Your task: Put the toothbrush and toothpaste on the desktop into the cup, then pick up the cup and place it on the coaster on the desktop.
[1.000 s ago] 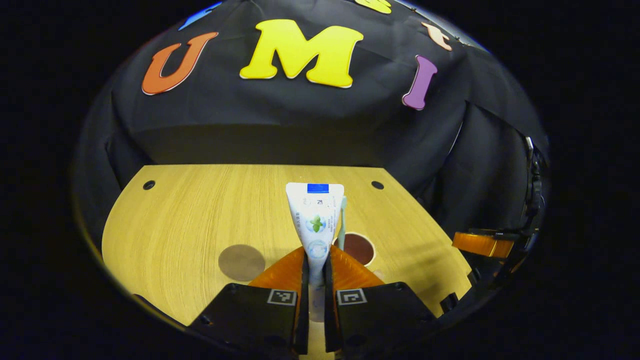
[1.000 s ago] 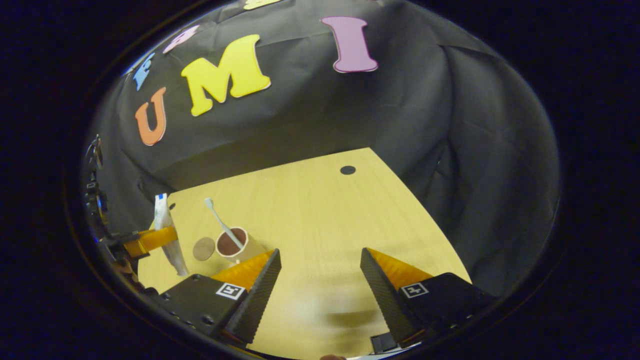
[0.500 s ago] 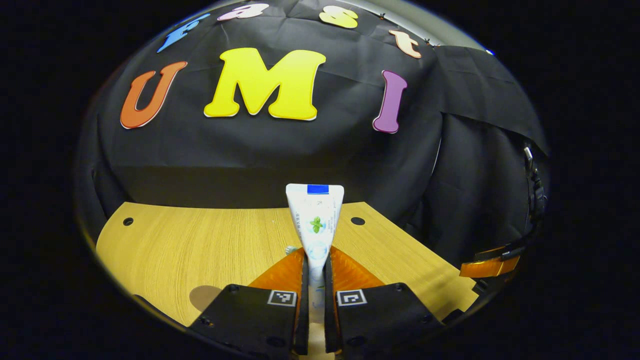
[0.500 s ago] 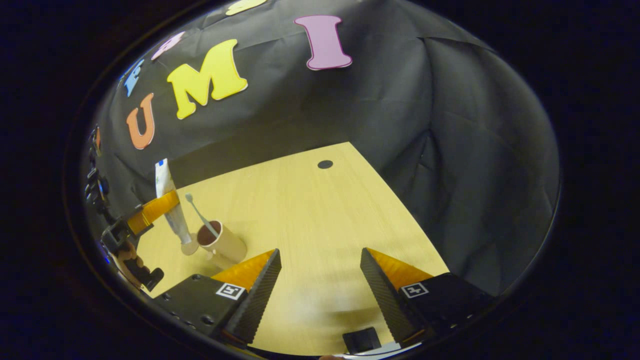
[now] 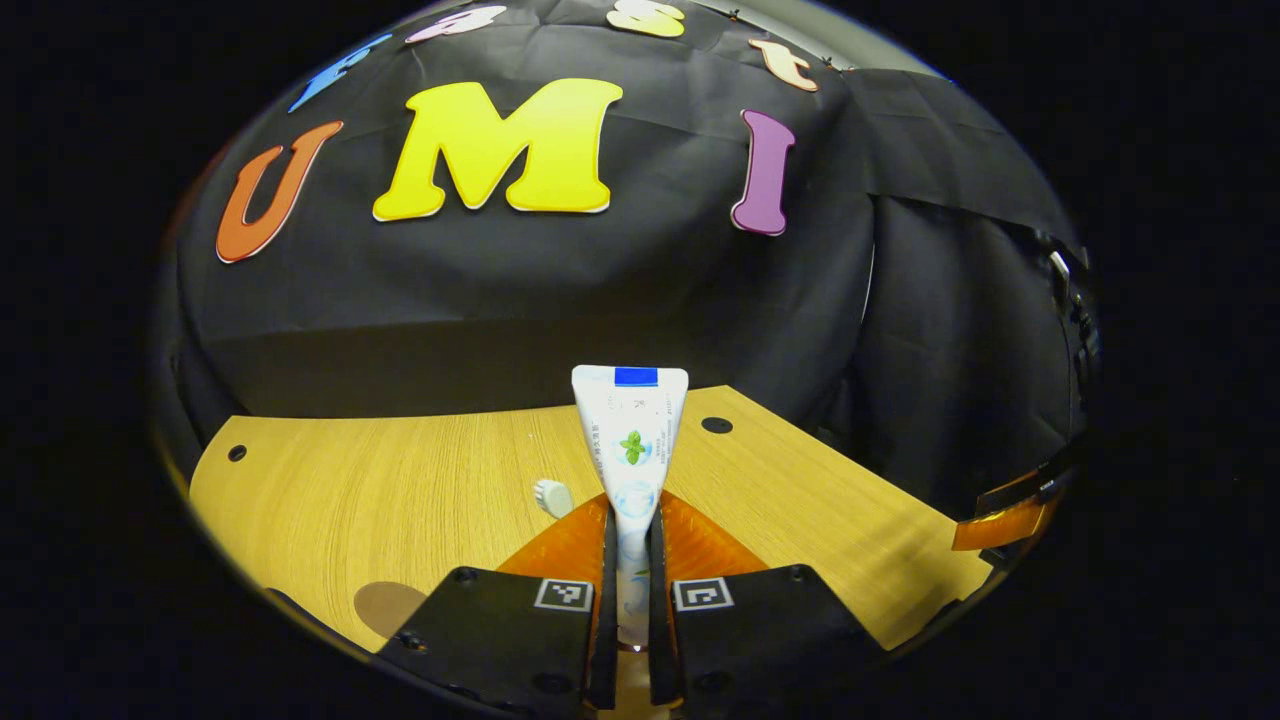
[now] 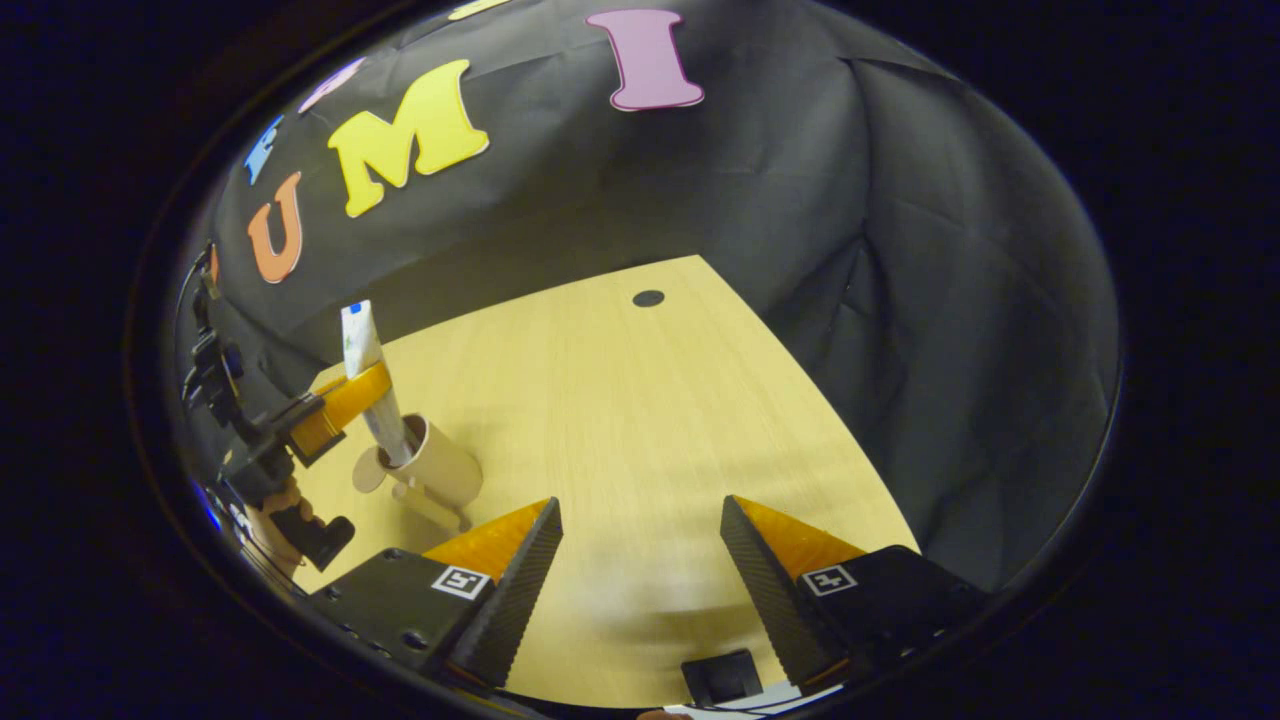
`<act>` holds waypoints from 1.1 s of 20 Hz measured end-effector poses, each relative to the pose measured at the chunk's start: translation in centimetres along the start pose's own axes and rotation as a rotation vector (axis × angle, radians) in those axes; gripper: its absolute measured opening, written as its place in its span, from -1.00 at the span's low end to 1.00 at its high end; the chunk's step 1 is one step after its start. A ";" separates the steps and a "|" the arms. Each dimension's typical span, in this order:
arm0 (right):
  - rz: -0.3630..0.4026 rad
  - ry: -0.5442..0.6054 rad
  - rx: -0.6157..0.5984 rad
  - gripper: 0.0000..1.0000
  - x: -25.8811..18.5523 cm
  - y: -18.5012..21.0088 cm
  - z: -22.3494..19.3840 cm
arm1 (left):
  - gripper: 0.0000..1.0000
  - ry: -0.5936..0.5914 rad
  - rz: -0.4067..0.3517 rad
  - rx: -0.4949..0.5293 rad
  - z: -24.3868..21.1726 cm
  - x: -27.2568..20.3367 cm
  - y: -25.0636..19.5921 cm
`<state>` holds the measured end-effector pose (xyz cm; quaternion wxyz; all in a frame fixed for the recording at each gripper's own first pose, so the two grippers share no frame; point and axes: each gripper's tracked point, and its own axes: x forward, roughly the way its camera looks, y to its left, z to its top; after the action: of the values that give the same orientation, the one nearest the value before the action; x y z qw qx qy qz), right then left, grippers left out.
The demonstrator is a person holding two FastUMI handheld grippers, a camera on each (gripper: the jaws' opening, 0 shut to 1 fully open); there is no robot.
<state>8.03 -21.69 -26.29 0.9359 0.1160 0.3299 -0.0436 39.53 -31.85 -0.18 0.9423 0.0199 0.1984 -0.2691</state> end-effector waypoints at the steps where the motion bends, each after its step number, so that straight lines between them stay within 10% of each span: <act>1: 0.002 0.005 -0.003 0.94 0.2 0.3 -0.1 | -0.70 0.005 -0.005 -0.001 -0.5 0.1 -0.1; 14: 0.035 0.065 -0.014 0.94 0.6 2.5 -2.4 | -0.40 0.023 -0.038 0.018 -3.6 0.0 -0.6; 19: 0.051 0.061 -0.017 0.87 0.0 3.6 -2.0 | 0.84 0.007 -0.059 0.012 -3.1 -1.5 -1.5; 22: 0.061 0.056 -0.031 0.94 -0.2 4.7 -1.4 | 0.99 -0.007 -0.050 0.017 -2.8 -2.5 -1.0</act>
<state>7.73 -16.80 -26.32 0.9288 0.1128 0.3529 -0.0069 36.08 -31.09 -1.70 0.9356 0.0220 0.1934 -0.2945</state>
